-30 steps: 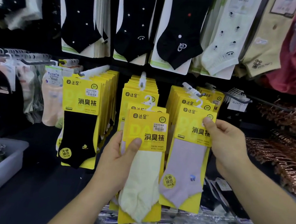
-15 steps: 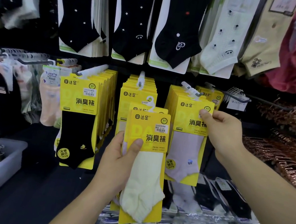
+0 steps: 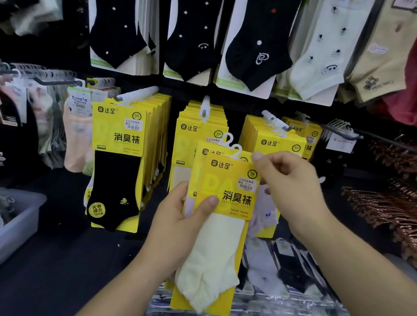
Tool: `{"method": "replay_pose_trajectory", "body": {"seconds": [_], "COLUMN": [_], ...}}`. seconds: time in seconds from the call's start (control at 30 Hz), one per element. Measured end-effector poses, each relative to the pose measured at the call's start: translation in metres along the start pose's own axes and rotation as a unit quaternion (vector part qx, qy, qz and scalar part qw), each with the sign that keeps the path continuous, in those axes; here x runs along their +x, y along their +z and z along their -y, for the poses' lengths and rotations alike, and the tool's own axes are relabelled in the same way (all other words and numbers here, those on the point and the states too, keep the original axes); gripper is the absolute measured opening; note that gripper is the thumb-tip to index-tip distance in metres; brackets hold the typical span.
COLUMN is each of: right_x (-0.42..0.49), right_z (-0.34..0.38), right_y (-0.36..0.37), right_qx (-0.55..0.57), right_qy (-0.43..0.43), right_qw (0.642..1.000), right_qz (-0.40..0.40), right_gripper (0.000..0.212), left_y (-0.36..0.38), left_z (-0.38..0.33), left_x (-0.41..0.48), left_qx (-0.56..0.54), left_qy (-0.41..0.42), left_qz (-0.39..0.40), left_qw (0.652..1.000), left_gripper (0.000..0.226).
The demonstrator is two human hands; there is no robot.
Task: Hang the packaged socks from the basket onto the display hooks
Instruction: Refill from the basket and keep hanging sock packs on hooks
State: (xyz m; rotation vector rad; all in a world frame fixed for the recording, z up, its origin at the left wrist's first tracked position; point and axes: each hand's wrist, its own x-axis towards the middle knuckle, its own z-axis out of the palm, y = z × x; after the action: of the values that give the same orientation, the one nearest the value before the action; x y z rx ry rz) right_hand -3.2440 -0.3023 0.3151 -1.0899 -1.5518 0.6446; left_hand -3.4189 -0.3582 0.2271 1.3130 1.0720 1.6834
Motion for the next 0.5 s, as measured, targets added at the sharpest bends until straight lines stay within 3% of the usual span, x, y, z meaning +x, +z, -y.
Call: {"method": "replay_pose_trajectory", "body": {"seconds": [0.23, 0.37, 0.5], "right_x": [-0.006, 0.000, 0.017], "right_z": [0.008, 0.000, -0.004], "right_y": [-0.001, -0.012, -0.032], "right_qx": [0.013, 0.031, 0.065], "right_qy": [0.020, 0.033, 0.050], "right_qw": [0.998, 0.999, 0.996], "right_qz": [0.051, 0.013, -0.043], "right_gripper": [0.015, 0.017, 0.018], "left_y": [0.001, 0.003, 0.000], "left_z": [0.000, 0.003, 0.005], "left_x": [-0.002, -0.003, -0.001], "left_qx": [-0.011, -0.007, 0.017], "left_qy": [0.004, 0.008, 0.010], "left_qz": [-0.023, -0.021, -0.031], "left_qw": [1.000, 1.000, 0.999], "left_gripper": [0.031, 0.013, 0.019]}}
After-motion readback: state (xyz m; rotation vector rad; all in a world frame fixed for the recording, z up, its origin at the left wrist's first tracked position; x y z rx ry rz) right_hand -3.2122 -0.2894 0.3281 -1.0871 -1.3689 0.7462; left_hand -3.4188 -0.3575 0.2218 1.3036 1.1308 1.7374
